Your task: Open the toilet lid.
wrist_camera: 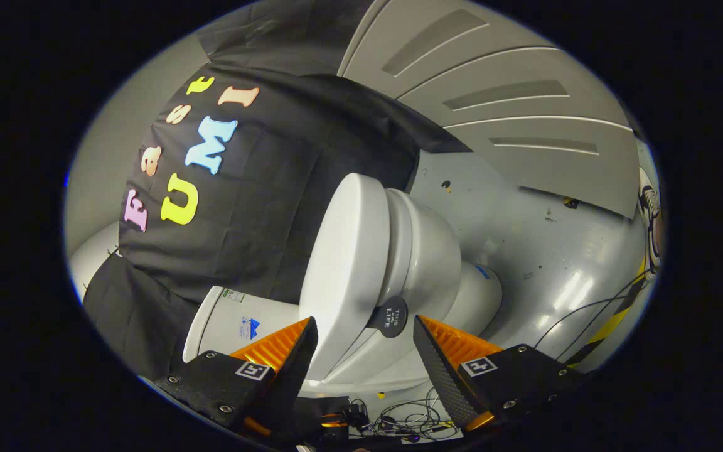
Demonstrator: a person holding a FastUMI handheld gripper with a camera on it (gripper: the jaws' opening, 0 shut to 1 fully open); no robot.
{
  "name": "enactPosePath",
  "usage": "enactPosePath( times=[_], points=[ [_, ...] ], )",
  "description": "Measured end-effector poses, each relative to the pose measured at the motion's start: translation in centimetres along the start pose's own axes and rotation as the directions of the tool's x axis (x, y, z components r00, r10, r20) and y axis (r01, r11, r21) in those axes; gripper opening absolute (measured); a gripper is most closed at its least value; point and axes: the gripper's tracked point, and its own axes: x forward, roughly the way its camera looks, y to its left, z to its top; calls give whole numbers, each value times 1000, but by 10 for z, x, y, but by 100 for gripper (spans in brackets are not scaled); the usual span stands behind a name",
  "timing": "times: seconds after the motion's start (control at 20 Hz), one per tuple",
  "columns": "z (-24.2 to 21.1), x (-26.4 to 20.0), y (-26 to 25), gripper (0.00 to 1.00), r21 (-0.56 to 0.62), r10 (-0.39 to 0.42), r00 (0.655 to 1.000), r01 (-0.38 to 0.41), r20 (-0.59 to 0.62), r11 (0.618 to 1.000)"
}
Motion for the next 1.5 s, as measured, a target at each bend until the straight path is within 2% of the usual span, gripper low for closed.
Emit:
enactPosePath(
  times=[0.25, 0.55, 0.65, 0.75, 0.8, 0.95, 1.15, 1.2, 1.3, 1.5],
  points=[
    [-1, 15, -35, 92, 106, -63, 998, 61, 20, 992],
    [7, 31, -30, 82, 219, -18, 997, 2, 70, 976],
    [-1, 35, -27, 76, 220, -7, 998, -8, 63, 975],
    [-8, 39, -23, 66, 195, -1, 999, -7, 39, 981],
    [-7, 40, -21, 57, 189, 4, 999, -12, 40, 982],
    [-1, 44, -9, 43, 209, 48, 997, -60, 62, 976],
    [-8, 49, -17, 25, 200, 23, 999, -30, 39, 979],
    [-5, 50, -14, 15, 197, 25, 999, -33, 47, 980],
    [-6, 49, -16, 10, 189, 17, 999, -25, 44, 982],
    [-5, 48, -14, 7, 214, 11, 999, -21, 48, 977]
  ],
)
